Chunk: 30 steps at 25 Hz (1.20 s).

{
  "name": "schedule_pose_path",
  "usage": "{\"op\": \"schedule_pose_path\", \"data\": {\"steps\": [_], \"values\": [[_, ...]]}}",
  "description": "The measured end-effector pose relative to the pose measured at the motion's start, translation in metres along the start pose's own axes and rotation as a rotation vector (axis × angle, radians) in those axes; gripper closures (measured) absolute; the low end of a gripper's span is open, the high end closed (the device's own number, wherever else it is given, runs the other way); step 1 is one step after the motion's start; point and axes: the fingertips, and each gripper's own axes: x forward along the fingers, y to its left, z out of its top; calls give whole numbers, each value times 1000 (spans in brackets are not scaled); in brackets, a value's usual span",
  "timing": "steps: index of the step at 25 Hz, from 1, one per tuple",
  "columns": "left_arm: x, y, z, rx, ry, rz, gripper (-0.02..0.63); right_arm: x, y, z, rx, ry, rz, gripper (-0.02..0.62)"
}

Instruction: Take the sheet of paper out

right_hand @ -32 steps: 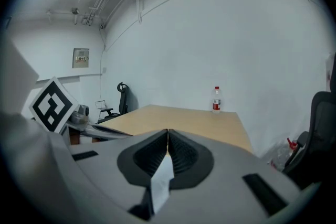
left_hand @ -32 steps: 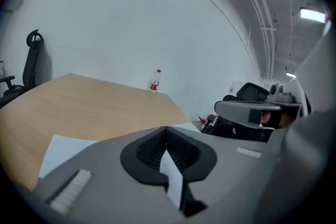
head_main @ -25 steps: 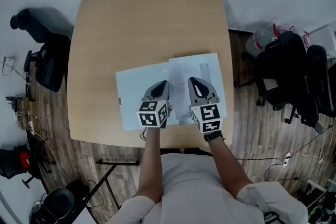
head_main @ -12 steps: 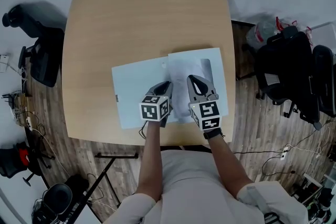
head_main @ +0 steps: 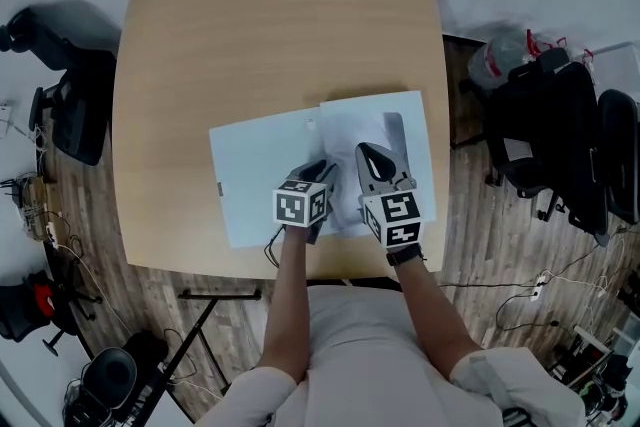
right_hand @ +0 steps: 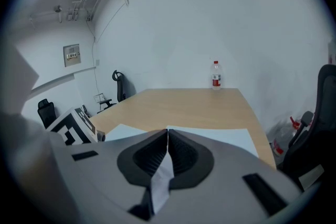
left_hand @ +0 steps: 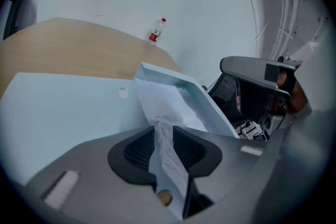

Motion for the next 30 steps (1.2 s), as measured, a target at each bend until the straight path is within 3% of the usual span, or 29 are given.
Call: {"op": "schedule_pose_path", "data": {"steps": [7,12,14,16,18,30], "values": [[14,-4,-10,24,54,-11,451,2,-10,-2,24,2,-25,583],[20,-1,-15,12,72,18,452,2,-9,-4,29,6,-24,583],[20,3,-16,14,83,51,476,0,-10,-3,30,4,-25,583],[20,6,-18,21,94,73,563,-1,-11,-1,32,1,-29,583],[19,7,-20,25,100,81,584,-2,-11,-1,34,-1,-32,583],[12,11,-24,71,117,134,594,-8,-2,6,-3,-16,-18,583]]}}
